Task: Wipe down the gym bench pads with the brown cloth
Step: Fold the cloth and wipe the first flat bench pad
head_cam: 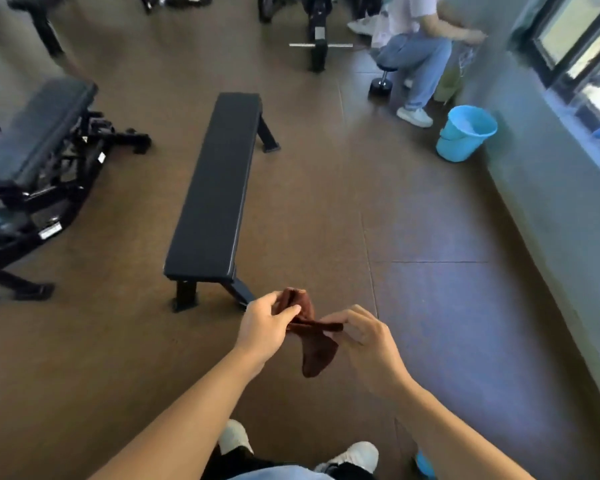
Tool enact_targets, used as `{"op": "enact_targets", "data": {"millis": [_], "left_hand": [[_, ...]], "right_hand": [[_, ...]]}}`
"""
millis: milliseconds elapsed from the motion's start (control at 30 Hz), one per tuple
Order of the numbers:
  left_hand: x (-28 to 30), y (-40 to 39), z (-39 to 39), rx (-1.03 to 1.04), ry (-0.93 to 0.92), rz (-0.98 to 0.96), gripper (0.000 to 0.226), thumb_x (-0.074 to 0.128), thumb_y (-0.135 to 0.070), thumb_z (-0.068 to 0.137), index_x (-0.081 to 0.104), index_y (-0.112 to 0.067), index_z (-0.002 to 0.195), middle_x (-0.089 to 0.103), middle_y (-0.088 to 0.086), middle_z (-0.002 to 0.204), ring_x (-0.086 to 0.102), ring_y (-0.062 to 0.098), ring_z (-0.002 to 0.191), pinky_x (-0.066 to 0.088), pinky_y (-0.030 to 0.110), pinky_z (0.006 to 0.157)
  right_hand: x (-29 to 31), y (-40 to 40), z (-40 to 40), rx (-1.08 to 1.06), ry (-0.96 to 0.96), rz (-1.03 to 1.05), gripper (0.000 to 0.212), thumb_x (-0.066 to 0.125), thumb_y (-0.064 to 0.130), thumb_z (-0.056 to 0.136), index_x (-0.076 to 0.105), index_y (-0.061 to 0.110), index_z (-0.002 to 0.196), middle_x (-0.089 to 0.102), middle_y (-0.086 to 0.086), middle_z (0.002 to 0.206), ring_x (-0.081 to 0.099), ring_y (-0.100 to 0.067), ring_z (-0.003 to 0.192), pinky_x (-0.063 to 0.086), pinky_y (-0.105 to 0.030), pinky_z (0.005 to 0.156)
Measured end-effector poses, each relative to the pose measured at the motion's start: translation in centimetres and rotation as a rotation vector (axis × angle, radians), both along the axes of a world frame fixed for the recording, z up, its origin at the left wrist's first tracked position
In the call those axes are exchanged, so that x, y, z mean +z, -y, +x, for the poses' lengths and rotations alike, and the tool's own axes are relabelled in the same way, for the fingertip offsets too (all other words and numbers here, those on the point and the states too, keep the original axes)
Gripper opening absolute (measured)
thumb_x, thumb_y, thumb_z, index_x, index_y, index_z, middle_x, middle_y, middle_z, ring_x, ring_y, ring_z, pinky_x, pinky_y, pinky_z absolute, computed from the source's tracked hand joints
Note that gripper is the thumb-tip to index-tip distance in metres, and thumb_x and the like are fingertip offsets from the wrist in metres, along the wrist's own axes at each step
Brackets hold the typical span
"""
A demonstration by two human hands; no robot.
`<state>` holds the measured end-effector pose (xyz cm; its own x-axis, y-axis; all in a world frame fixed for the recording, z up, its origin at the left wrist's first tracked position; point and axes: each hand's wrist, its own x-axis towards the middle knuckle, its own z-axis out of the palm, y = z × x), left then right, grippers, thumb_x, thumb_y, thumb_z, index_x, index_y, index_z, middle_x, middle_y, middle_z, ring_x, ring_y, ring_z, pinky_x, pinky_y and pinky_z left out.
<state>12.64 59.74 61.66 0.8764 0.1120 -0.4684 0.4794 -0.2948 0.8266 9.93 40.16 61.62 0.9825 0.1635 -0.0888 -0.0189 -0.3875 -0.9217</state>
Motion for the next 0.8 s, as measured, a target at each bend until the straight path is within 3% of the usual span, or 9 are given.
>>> {"op": "enact_targets", "data": {"millis": [100, 200, 400, 600, 667, 800], "left_hand": [[0.6, -6.6, 0.3, -0.134, 0.003, -0.042, 0.026, 0.066, -0.025, 0.099, 0.071, -0.027, 0.125, 0.076, -0.013, 0.11, 0.068, 0.004, 0.107, 0.05, 0.022, 0.095], [0.9, -11.9, 0.7, -0.159, -0.028, -0.124, 0.026, 0.061, -0.021, 0.102, 0.072, -0.024, 0.125, 0.078, -0.011, 0.109, 0.071, 0.007, 0.107, 0.056, 0.024, 0.095], [0.6, -17.5, 1.9, -0.011, -0.055, -0.223, 0.02, 0.058, -0.025, 0.104, 0.076, -0.023, 0.112, 0.08, -0.003, 0.102, 0.074, 0.018, 0.103, 0.062, 0.04, 0.09], [-0.8, -19.8, 4.1, 0.088, -0.081, -0.203, 0.021, 0.06, -0.035, 0.102, 0.075, -0.025, 0.113, 0.079, -0.004, 0.104, 0.073, 0.019, 0.104, 0.063, 0.046, 0.088], [-1.0, -20.2, 5.3, 0.117, -0.087, -0.196, 0.022, 0.06, -0.032, 0.102, 0.075, -0.022, 0.114, 0.079, 0.0, 0.102, 0.074, 0.02, 0.101, 0.064, 0.046, 0.083], [-1.3, -20.0, 8.7, 0.161, -0.126, -0.184, 0.023, 0.055, -0.027, 0.105, 0.074, -0.017, 0.113, 0.077, 0.006, 0.104, 0.074, 0.024, 0.099, 0.064, 0.049, 0.078]], "right_hand": [[1.1, -5.4, 3.1, 0.114, 0.026, -0.074, 0.028, 0.075, -0.002, 0.092, 0.082, 0.024, 0.101, 0.069, 0.006, 0.095, 0.071, -0.01, 0.09, 0.052, -0.015, 0.079], [1.6, -11.0, 5.2, 0.176, -0.006, -0.052, 0.033, 0.077, -0.003, 0.09, 0.081, 0.028, 0.099, 0.073, 0.008, 0.096, 0.071, -0.004, 0.091, 0.052, -0.014, 0.079], [0.8, -18.2, 8.1, 0.163, -0.159, -0.062, 0.043, 0.084, 0.011, 0.087, 0.07, 0.046, 0.109, 0.078, 0.021, 0.097, 0.072, 0.0, 0.094, 0.058, -0.02, 0.087], [-1.2, -21.1, 11.7, 0.265, -0.224, -0.131, 0.046, 0.083, 0.02, 0.09, 0.071, 0.039, 0.131, 0.075, 0.02, 0.116, 0.067, 0.008, 0.107, 0.053, -0.016, 0.097], [-1.6, -21.6, 13.6, 0.286, -0.273, -0.121, 0.047, 0.087, 0.022, 0.086, 0.073, 0.042, 0.126, 0.078, 0.016, 0.112, 0.07, 0.003, 0.105, 0.054, -0.019, 0.097], [-1.8, -22.0, 18.0, 0.338, -0.28, -0.048, 0.023, 0.089, 0.017, 0.083, 0.079, 0.035, 0.092, 0.08, 0.014, 0.09, 0.074, -0.003, 0.088, 0.056, -0.02, 0.082]]}}
